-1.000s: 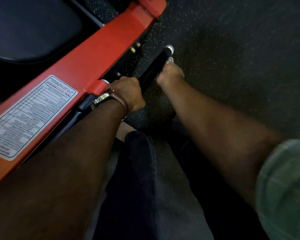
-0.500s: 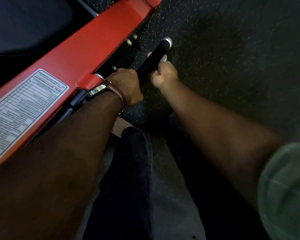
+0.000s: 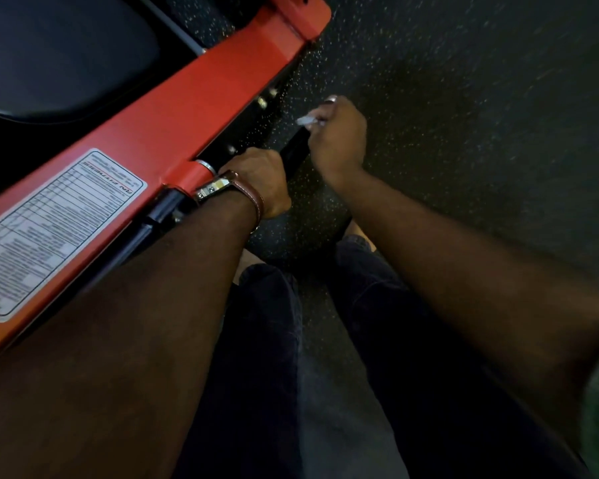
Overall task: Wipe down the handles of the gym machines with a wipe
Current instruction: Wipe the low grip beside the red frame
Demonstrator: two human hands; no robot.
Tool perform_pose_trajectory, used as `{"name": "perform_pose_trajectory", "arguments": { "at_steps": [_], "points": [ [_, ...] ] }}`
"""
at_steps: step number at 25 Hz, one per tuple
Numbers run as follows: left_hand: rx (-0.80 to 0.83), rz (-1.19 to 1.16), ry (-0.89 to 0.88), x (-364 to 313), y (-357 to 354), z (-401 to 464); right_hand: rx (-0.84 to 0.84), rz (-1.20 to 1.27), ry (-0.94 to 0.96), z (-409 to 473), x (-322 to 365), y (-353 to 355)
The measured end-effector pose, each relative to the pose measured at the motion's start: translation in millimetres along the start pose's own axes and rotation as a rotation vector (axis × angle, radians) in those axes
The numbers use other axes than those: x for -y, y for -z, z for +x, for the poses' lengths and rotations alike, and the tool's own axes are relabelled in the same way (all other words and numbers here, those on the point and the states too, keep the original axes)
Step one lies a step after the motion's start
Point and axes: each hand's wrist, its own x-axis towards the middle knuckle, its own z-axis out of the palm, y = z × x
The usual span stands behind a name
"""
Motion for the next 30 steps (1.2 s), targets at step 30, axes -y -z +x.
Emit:
{"name": "perform_pose_trajectory", "arguments": {
  "at_steps": [30],
  "points": [
    [-0.050,0.048,0.038,-4.7,-3.8,4.6,0.153,1.255,-1.017,-6.4,-25.0,-38.3]
  ]
}}
